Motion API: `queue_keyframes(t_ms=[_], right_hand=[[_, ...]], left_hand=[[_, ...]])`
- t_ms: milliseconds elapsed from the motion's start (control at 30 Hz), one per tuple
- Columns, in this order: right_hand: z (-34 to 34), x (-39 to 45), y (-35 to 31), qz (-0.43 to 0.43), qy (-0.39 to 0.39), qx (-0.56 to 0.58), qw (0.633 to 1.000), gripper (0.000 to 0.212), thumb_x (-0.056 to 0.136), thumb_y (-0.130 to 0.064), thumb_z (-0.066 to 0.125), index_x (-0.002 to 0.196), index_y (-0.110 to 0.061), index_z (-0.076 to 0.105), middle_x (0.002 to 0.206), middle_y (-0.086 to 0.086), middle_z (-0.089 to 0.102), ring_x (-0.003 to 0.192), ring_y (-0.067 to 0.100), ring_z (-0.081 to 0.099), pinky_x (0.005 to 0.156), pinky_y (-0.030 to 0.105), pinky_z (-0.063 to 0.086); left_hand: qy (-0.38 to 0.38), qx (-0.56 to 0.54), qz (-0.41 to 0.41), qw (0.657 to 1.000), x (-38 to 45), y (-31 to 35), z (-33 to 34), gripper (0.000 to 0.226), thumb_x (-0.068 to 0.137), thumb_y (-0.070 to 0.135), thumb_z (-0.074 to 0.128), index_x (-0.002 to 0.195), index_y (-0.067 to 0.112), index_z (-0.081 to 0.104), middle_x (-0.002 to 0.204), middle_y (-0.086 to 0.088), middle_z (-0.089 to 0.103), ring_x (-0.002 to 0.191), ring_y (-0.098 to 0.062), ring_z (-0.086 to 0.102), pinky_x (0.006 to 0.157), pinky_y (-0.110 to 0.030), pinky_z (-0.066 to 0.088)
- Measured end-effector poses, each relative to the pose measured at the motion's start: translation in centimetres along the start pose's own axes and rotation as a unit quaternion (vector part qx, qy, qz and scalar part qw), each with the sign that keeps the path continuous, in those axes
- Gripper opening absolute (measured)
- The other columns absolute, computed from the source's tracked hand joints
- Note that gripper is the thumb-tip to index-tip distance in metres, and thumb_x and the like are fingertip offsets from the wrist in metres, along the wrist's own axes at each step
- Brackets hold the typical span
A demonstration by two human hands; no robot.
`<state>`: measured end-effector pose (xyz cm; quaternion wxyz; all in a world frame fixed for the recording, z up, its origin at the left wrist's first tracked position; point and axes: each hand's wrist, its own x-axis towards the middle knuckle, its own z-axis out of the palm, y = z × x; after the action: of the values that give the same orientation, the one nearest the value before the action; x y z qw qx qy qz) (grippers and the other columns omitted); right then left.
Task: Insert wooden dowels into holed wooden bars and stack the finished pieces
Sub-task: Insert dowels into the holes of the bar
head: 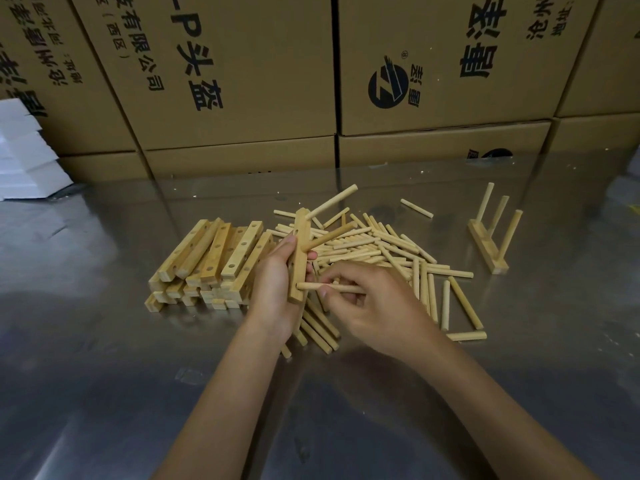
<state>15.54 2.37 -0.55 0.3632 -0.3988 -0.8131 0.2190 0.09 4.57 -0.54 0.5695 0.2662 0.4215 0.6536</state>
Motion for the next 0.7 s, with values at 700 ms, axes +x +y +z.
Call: queue_keyframes(t_ms=[700], right_hand=[[-0.9,0.6,-0.1,0.138,0.005,0.271,0.953,0.024,0.082,-0.023,0.080,0.102,-0.024,0.066,0.064,-0.008,0.070,0.053,0.002,0.058,0.050,0.019,0.046]], left_hand=[[0.001,0.045,0.026,0.999,-0.6,-1.2,1.3,0.031,0.105,0.026,0.045,0.128,0.016,0.063,0.087,-0.005,0.072,0.073,-0.017,0.067,0.062,-0.030,0.052]])
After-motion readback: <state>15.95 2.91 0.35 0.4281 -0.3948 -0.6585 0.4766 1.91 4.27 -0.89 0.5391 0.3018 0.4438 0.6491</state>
